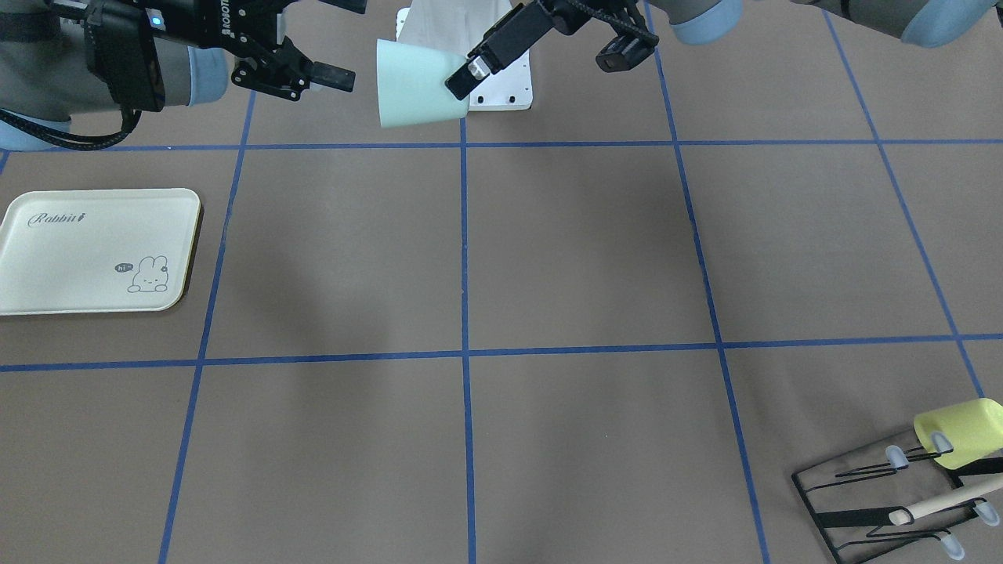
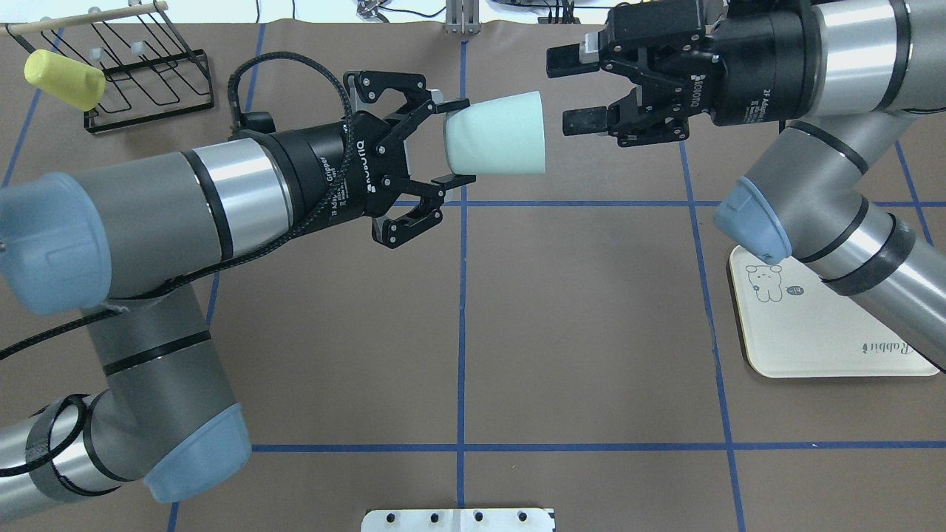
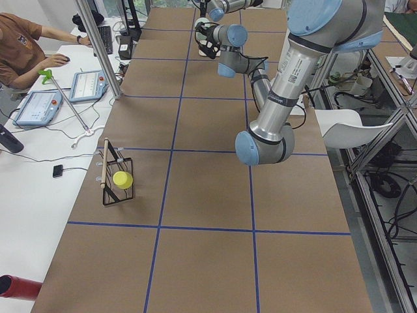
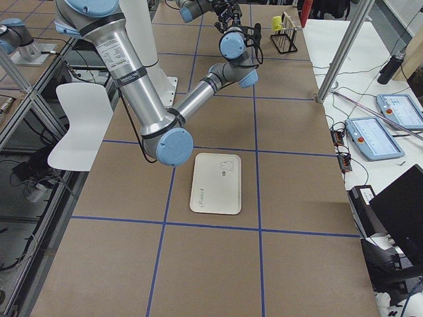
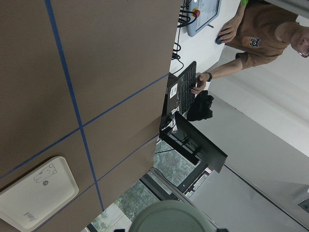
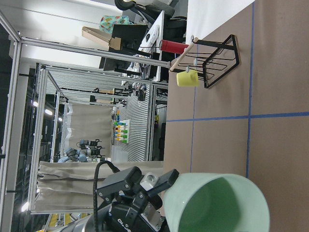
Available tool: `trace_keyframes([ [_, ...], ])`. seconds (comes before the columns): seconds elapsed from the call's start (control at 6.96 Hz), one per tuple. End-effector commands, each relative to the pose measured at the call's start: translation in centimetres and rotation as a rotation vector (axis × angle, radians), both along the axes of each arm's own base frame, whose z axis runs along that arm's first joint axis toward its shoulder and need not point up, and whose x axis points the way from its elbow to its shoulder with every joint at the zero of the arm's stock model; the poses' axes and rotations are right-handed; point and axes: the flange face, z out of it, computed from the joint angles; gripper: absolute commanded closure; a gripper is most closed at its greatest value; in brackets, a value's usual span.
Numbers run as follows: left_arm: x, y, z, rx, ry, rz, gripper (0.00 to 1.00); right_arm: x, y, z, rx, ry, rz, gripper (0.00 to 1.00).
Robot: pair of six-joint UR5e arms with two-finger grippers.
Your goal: Left arm grabs green cup and hands to right arm on tray
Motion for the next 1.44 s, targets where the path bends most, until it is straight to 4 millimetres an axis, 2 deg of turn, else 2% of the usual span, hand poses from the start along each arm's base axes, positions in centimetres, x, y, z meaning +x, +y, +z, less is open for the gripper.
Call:
trace_keyframes([
  [0.0,0.8,0.9,0.0,0.001,0.002,0.021,1.0,-0.5,0.1,-0.1,-0.009,-0.011,0.007,0.16],
  [0.43,0.6,1.3,-0.3,0.014,0.023,0.027,1.0,-1.6,0.5,0.1,-0.014,-0.012,-0.007,0.18],
  [0.86,0.7,1.2,-0.2,0.011,0.019,0.027,1.0,-1.7,0.5,0.0,-0.014,-0.015,-0.006,0.2],
  [1.29,0.7,1.3,-0.3,0.013,0.022,0.029,1.0,-1.7,0.5,-0.1,-0.012,-0.016,-0.006,0.33],
])
